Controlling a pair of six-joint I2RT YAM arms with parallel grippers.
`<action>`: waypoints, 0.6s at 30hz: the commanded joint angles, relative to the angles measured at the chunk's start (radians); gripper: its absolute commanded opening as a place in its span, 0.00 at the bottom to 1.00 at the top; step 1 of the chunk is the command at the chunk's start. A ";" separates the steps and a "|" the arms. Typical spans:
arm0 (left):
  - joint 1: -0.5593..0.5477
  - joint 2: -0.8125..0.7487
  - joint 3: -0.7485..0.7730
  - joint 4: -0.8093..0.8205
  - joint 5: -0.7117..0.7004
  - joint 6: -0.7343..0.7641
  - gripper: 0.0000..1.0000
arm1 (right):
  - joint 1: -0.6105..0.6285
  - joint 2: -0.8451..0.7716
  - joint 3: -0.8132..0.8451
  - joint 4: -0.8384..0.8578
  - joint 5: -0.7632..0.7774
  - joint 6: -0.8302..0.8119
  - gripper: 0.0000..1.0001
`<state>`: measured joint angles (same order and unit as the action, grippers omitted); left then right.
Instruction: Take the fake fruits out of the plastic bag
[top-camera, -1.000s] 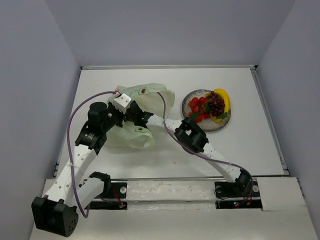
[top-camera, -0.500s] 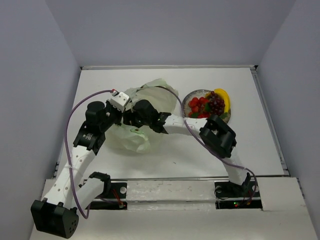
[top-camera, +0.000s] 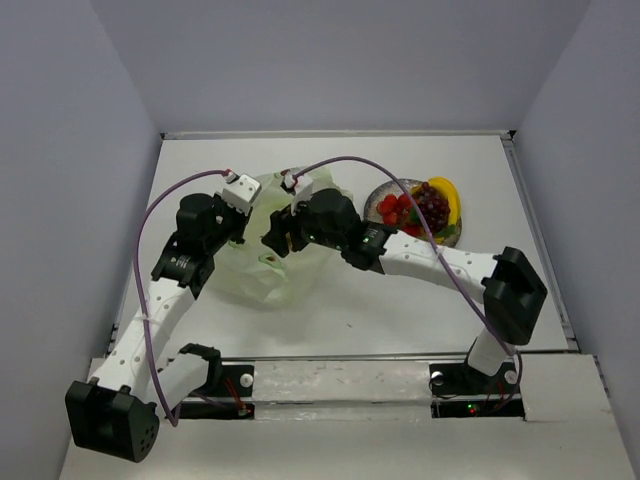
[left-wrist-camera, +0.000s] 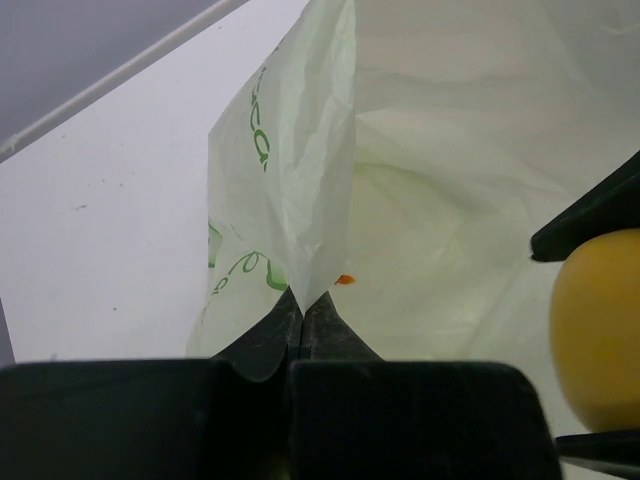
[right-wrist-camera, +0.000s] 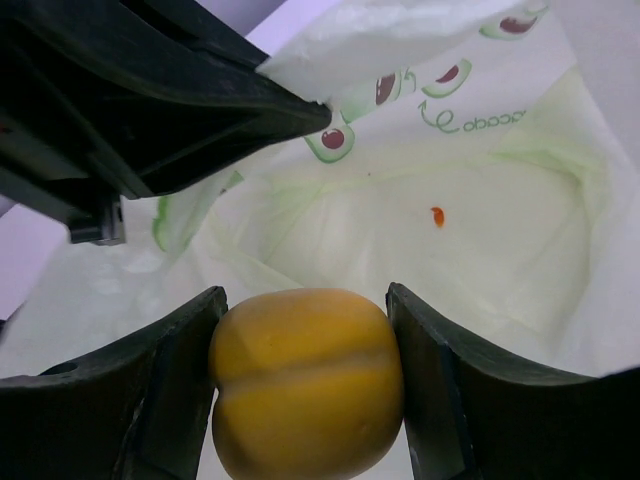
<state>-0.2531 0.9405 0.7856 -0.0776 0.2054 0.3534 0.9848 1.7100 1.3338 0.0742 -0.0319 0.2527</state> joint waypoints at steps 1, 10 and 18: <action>0.003 -0.005 0.050 0.049 -0.014 -0.013 0.00 | -0.043 -0.127 0.021 -0.020 0.079 -0.044 0.01; 0.003 -0.014 0.050 0.038 -0.024 -0.002 0.00 | -0.219 -0.387 -0.054 -0.248 0.370 -0.017 0.01; 0.003 -0.026 0.033 0.059 -0.001 -0.013 0.00 | -0.316 -0.567 -0.393 -0.484 0.659 0.449 0.01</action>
<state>-0.2531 0.9398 0.7883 -0.0734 0.1844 0.3523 0.6933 1.1412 1.0344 -0.2424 0.4599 0.4549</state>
